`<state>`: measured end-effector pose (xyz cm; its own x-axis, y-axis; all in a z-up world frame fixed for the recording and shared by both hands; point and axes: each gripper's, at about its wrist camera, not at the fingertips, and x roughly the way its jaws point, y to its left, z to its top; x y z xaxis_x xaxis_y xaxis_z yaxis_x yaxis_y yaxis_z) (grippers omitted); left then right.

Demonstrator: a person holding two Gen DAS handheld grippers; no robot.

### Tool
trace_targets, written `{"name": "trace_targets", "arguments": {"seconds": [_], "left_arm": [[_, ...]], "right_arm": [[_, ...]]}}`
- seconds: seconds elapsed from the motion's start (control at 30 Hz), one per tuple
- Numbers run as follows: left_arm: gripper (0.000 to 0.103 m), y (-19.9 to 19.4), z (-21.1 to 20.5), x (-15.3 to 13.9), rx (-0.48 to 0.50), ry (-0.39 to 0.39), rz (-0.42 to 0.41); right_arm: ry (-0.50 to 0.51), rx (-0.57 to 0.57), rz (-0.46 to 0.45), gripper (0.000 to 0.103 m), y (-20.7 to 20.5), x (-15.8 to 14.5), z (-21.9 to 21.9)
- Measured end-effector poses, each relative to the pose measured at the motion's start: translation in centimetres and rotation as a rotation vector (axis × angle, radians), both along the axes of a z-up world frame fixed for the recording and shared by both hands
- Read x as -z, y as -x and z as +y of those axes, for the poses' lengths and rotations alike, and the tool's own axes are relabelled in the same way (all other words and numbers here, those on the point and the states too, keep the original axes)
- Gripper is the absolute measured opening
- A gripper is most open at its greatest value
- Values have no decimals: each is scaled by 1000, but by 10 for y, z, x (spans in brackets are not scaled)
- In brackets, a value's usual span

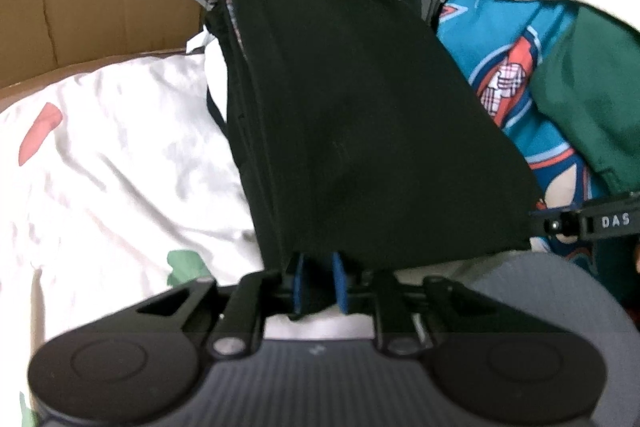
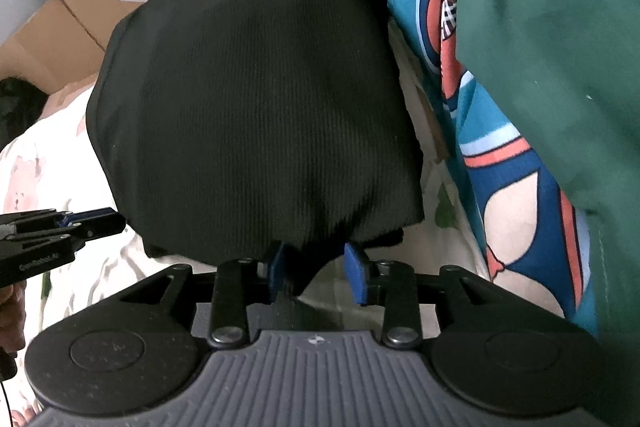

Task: Fold clothes
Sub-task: 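Lower the black sweater with the left tool onto the folded black stack, then open the left tool to release the black sweater on the stack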

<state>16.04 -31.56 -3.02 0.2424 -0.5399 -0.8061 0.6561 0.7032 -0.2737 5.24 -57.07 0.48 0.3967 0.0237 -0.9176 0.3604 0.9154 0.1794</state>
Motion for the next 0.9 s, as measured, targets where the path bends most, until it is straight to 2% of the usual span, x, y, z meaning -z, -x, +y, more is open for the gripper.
{"name": "trace_targets", "arguments": {"seconds": [0.13,0.37,0.53,0.63,0.67,0.9], "left_arm": [[22,3,3,-6,-8,1,-7],[31,11,13,-23,-10,24,-33],[35,19,20,-27,-29,12,-40],[37,20,24,-28,-39,21,-45],[38,21,25,-30,-41,26,-46],[42,37,44,-46,-61,74,-65]], "right_arm": [[20,-3,-5,38,8,-8,8],[42,-8,-34,39,20,-24,19],[59,-15,-65,39,19,-34,33],[66,-12,-88,41,21,-38,40],[67,-11,-96,45,22,-40,42],[81,-13,-164,48,33,-47,59]]}}
